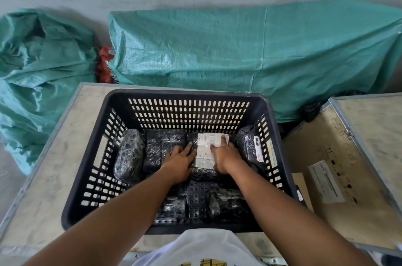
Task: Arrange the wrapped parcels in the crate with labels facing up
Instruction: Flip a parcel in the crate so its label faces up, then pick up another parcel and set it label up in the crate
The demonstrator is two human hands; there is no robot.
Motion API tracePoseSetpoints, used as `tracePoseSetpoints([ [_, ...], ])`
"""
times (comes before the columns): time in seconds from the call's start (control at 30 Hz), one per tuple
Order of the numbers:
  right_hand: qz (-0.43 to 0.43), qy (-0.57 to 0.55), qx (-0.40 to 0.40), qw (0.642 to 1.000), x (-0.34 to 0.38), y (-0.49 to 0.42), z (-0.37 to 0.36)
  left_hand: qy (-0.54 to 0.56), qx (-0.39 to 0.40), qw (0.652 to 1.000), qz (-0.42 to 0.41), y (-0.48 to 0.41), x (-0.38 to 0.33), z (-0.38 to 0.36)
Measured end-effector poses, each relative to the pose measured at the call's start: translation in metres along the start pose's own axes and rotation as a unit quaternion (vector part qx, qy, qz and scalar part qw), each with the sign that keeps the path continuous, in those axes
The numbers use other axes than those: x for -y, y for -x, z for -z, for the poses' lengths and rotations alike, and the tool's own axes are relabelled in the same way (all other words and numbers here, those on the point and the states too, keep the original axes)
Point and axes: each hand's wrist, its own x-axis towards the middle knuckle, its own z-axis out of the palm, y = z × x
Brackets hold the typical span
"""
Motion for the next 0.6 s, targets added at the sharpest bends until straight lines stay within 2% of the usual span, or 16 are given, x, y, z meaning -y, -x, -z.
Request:
tracePoseSetpoints([
  [0.17,0.037,-0.181,-0.091,0.979,0.002,0.024,0.033,0.012,-0.011,1.0,-0.009,0.0,0.002,-0.001],
  [0.33,0.082,-0.215,-0.264,0.936,-0.019,0.071,0.076,0.018,-0.02,1.0,-0.007,0.0,0.004,-0.005],
  [0.4,0.051,-0.189,-0.259,0.946,-0.032,0.089,0.079,0.019,-0.02,1.0,-0.007,-0.001,0.004,-0.005],
  [0.5,-0.025,-0.07,-0.18,0.981,-0.036,0.1,0.064,0.026,-0.018,0.999,-0.005,-0.001,0.005,-0.003],
  [0.6,-0.043,0.019,-0.184,0.982,-0.034,0.1,0.051,0.026,-0.018,0.999,-0.005,0.001,0.006,-0.002],
])
